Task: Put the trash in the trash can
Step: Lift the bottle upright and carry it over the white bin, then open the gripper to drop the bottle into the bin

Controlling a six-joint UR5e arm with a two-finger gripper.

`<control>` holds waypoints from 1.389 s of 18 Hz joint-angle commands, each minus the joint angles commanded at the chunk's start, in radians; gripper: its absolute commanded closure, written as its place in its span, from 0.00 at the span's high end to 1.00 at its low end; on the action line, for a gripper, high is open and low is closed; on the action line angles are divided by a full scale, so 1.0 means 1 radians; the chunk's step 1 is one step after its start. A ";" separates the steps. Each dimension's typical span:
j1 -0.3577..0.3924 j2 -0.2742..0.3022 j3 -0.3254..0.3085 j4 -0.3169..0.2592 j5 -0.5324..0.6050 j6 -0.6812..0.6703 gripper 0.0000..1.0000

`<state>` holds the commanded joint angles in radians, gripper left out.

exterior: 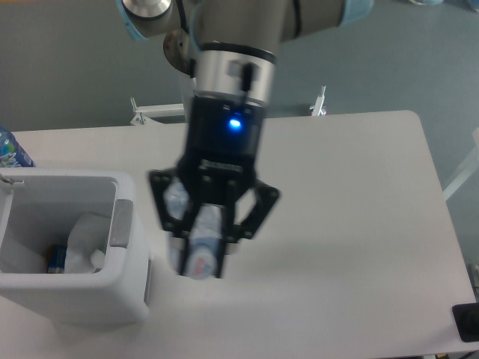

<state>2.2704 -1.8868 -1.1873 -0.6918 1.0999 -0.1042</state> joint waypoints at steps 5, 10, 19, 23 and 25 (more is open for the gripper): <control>-0.090 -0.015 -0.002 -0.002 -0.002 -0.026 0.14; -0.134 -0.049 -0.003 -0.002 -0.002 -0.019 0.15; -0.141 -0.069 -0.028 0.002 -0.002 -0.009 0.44; -0.140 -0.071 -0.021 0.002 0.000 0.070 1.00; -0.138 -0.064 -0.025 0.002 -0.002 0.070 1.00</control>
<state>2.1322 -1.9512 -1.2118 -0.6903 1.0983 -0.0337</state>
